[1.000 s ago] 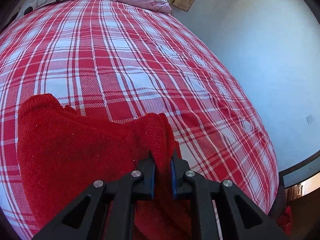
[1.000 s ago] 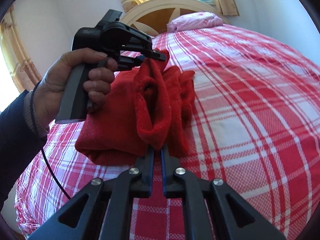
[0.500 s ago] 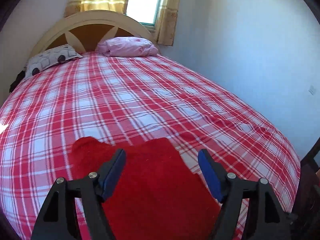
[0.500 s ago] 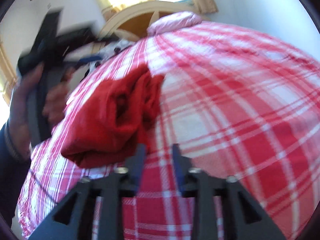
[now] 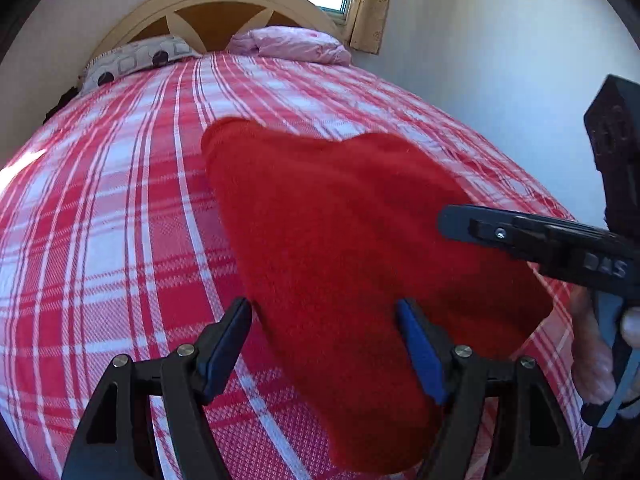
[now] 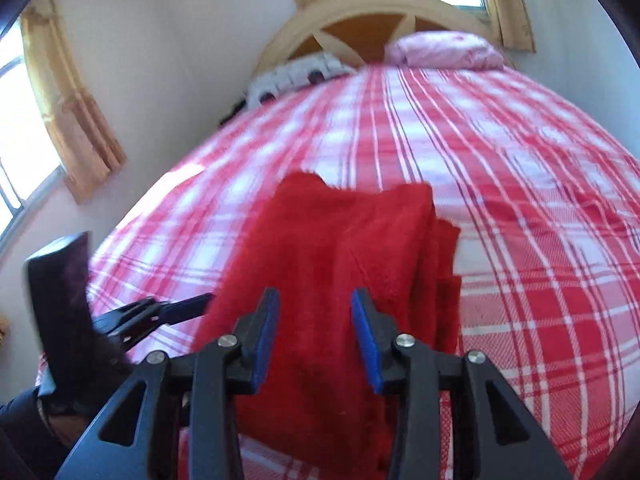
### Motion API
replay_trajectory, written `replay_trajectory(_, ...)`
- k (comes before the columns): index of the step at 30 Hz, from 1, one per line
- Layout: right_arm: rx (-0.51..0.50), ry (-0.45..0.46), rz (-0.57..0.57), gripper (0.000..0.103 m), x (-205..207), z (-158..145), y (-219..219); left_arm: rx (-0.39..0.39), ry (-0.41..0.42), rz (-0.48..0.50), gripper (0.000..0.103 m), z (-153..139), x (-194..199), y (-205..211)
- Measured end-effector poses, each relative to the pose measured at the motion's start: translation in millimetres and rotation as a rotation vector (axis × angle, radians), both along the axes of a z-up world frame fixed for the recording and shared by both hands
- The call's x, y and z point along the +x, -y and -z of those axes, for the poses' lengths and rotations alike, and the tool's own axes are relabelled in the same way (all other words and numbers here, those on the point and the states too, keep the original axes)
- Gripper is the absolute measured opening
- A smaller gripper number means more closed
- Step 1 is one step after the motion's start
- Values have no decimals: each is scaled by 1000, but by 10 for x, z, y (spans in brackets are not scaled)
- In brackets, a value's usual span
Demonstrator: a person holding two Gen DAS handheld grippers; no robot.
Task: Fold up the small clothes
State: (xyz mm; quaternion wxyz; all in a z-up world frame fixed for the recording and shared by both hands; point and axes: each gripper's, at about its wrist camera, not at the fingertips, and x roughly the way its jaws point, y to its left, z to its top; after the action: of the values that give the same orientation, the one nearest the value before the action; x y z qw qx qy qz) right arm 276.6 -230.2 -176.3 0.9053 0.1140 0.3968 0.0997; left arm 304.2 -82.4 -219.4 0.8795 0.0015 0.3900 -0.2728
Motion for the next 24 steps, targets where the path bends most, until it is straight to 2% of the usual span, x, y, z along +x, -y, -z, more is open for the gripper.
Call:
replay_trajectory(2, -3, -32, 31, 33, 21, 138, 103, -31, -29, -7, 83, 58, 14, -56)
replay_trajectory(4, -5, -26, 50, 28, -27, 180, 201, -50, -61, -4, 85, 92, 67, -82)
replay_trajectory(6, 14, -35, 49, 27, -34, 195, 264, -64, -81, -6, 88, 123, 101, -95)
replay_trajectory(9, 14, -50, 46, 27, -3, 173, 287, -56, -67, -14, 88, 102, 77, -78)
replay_trajectory(12, -62, -19, 42, 31, 16, 1, 148, -32, -44, -32, 91, 95, 38, -55)
replay_trajectory(14, -98, 19, 60, 48, 127, -119, 101, -30, -47, -39, 92, 107, 40, -51)
replay_trajectory(19, -161, 25, 21, 49, 426, -193, -111, -46, -61, -43, 94, 140, 48, -104)
replay_trajectory(21, -204, -10, 28, 47, 563, -76, -132, -45, -57, -44, 94, 143, 40, -103)
replay_trajectory(24, -202, -74, 67, 47, 632, 144, 7, -49, -60, -42, 95, 156, 52, -105)
